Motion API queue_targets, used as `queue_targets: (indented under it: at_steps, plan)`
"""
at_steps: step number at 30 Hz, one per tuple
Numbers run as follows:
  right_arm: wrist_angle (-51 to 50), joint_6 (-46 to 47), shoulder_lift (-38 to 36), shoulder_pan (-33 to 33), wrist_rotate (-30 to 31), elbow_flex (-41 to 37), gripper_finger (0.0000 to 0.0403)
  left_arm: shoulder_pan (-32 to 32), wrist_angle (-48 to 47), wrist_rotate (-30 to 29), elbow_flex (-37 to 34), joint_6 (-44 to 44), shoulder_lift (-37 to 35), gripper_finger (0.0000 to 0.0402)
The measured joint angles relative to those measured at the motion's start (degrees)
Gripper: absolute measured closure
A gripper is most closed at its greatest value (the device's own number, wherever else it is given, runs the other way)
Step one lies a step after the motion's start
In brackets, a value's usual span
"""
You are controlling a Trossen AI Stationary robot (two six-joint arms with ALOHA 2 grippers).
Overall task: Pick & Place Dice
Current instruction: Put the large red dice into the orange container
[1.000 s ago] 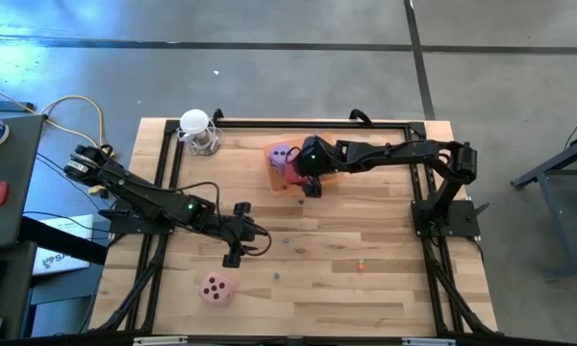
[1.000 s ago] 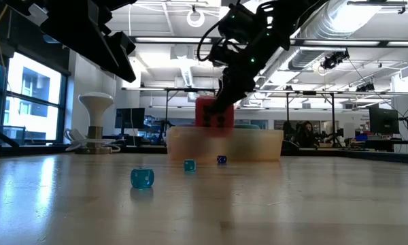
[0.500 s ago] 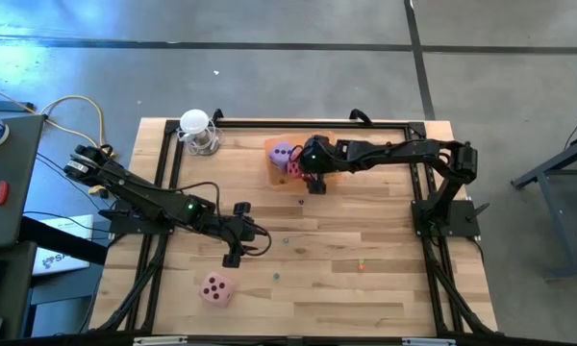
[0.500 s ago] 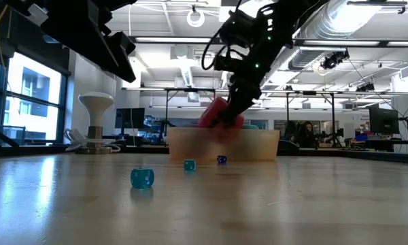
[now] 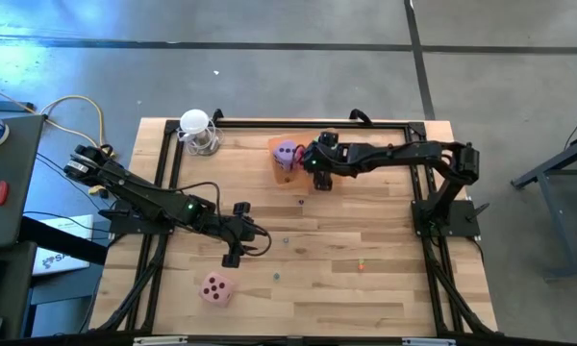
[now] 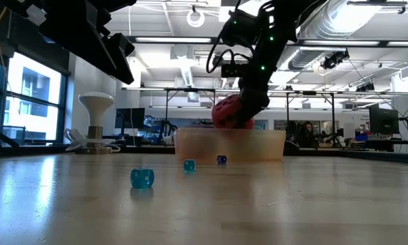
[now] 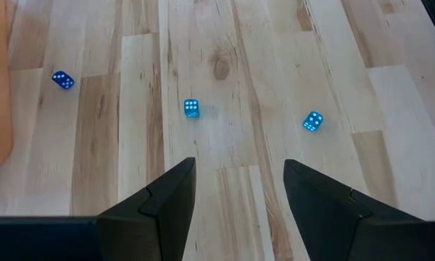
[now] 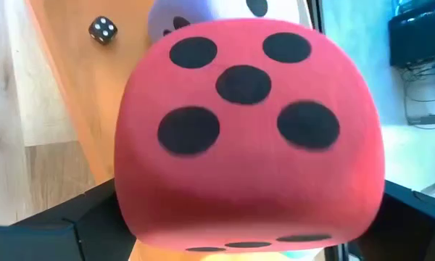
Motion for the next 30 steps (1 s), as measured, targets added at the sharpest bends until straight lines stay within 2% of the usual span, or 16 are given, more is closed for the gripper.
queue_targets:
  at_steps: [6,13,21,26,28,30]
  plan:
    - [-1.08,-0.13,0.0,1.01,-0.45,0.0,0.0003,-0.02,0.02,0.0,0.0,0.0,0.0,0.0201]
    - [0.81,-1.31,0.0,1.38,-7.22,0.0,0.0003,-0.01,0.02,-0.02,0.0,0.0,0.0,0.0201]
    - [6.13,-1.41,-0.82,1.81,-11.16,0.0,0.0003,0.0,0.02,-0.02,0.0,0.0,0.0,0.0201]
    - [4.71,0.47,-2.06,1.3,-19.59,-0.02,0.0003,-0.01,-0.1,-0.04,0.0,0.0,0.0,0.0201]
    - [4.67,0.51,-2.86,1.57,-18.23,-0.07,0.0003,-0.01,-0.35,-0.06,0.0,0.0,0.0,0.0201]
    - [4.46,0.58,-3.99,1.92,-13.97,-0.07,0.0003,-0.01,-0.39,-0.07,0.0,0.0,0.0,0.0201]
